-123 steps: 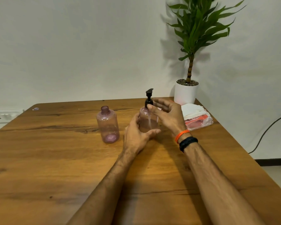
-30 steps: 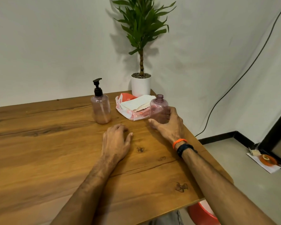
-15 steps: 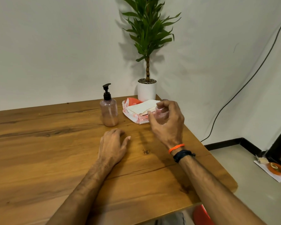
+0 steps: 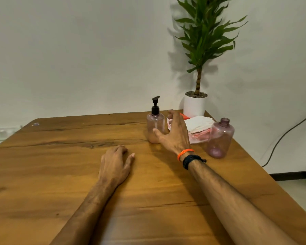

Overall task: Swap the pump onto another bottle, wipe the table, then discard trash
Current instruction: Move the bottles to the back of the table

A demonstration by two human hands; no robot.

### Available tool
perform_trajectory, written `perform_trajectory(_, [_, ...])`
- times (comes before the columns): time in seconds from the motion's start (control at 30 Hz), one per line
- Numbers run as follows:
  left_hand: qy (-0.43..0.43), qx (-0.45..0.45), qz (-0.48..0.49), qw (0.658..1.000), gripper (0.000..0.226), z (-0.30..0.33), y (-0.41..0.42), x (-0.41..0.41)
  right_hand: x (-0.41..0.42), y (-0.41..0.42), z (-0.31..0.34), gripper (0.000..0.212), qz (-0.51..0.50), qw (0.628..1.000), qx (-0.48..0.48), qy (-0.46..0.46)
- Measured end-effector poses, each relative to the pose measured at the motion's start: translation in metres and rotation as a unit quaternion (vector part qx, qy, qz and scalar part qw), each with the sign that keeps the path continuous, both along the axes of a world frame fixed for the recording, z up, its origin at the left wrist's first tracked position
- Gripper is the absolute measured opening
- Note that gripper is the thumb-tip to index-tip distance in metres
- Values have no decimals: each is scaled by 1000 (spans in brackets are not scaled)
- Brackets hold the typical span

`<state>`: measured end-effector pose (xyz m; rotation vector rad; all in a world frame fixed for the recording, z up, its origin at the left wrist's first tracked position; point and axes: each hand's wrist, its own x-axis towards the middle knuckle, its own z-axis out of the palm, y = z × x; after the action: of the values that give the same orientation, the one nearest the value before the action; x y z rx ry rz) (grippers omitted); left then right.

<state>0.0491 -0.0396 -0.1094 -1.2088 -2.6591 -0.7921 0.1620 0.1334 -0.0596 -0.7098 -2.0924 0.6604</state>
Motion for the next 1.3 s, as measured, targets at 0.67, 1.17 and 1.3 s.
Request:
perform_trajectory(0.67, [30,12,-9,999,49,-19,4,-11,-48,13,-4,99,102,989,27,100])
perform_trajectory(1.17, [2,9,-20,1000,46,-10,-2,-7,-16,2,4,92,202,976,2,81])
perform_trajectory(1.3, [-10,15,-19,1000,44,-7,-3,-5,5,-2,7,85,253,961,-21,106])
